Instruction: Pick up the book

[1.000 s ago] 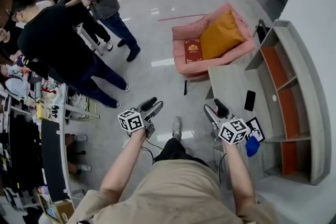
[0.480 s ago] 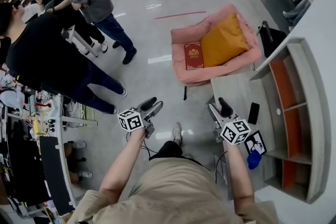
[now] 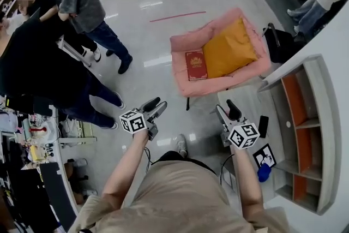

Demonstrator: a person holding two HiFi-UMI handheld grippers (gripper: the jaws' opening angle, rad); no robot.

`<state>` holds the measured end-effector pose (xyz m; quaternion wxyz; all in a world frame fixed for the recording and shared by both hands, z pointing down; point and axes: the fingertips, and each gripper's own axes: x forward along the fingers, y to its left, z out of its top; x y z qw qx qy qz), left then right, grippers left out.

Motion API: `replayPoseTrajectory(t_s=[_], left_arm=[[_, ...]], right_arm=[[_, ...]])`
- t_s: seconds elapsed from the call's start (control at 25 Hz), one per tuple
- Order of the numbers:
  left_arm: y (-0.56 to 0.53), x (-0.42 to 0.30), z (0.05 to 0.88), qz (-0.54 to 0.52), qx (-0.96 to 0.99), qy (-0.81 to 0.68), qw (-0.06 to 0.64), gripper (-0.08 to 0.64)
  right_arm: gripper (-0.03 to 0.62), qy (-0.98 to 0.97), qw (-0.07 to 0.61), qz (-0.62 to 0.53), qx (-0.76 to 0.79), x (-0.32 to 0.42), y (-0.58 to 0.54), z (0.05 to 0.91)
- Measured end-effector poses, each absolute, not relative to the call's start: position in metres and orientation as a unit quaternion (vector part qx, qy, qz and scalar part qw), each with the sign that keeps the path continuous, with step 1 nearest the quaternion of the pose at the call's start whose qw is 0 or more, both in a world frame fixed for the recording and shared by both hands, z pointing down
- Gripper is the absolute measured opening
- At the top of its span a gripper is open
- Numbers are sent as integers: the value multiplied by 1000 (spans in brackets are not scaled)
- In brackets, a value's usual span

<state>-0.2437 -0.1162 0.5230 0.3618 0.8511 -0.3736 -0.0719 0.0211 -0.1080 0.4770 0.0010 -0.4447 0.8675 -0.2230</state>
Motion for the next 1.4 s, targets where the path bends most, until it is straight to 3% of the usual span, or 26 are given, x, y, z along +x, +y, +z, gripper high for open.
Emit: replayPoseTrajectory(t_s=[0.76, 1.4], left_arm=[[-229, -236, 564, -51, 846, -344, 403, 245], [-427, -195, 596, -19, 818, -373, 437, 247]], right_arm=[[253, 847, 1, -244, -473, 18, -210, 497], [253, 847, -15, -274, -456, 58, -428, 540]])
